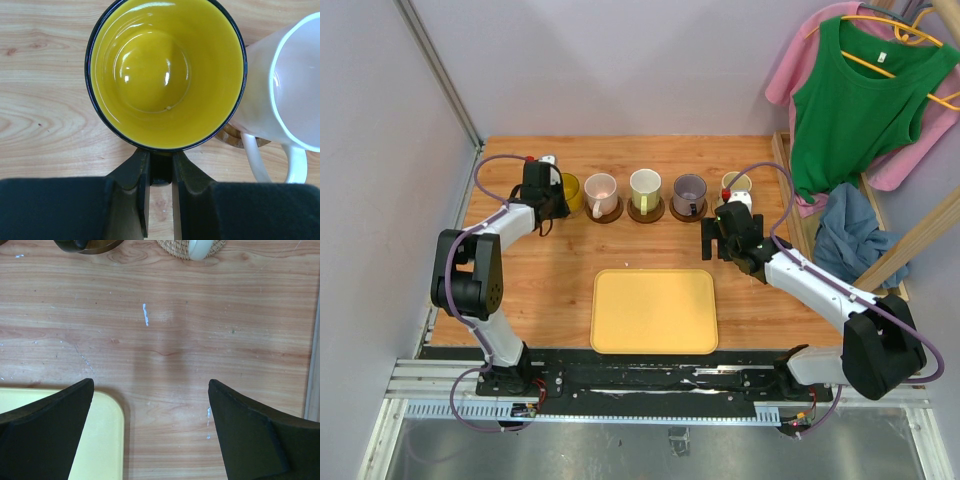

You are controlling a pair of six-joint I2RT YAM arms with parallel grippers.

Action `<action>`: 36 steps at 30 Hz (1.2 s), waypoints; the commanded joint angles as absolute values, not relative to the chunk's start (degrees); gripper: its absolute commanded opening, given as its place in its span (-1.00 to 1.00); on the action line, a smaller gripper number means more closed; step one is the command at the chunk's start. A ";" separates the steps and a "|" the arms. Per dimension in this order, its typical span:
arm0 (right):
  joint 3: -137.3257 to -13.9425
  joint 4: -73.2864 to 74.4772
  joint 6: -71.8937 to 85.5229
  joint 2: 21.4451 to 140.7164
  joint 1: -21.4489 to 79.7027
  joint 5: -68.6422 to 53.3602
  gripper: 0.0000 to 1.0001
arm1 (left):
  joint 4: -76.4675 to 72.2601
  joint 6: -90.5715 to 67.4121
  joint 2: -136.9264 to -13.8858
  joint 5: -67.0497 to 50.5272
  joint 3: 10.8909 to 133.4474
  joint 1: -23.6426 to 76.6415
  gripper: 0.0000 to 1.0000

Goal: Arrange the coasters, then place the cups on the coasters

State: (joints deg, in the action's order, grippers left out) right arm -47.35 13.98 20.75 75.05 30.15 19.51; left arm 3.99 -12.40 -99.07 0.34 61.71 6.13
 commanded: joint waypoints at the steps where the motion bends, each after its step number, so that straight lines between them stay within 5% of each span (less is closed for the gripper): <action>1: -48.87 14.06 21.34 75.70 29.31 19.75 0.97 | 0.51 -11.52 -98.51 0.79 62.98 5.80 -0.99; 36: -49.27 14.02 21.74 76.88 29.36 17.50 0.97 | 3.17 -12.57 -96.42 2.46 58.80 5.80 -0.99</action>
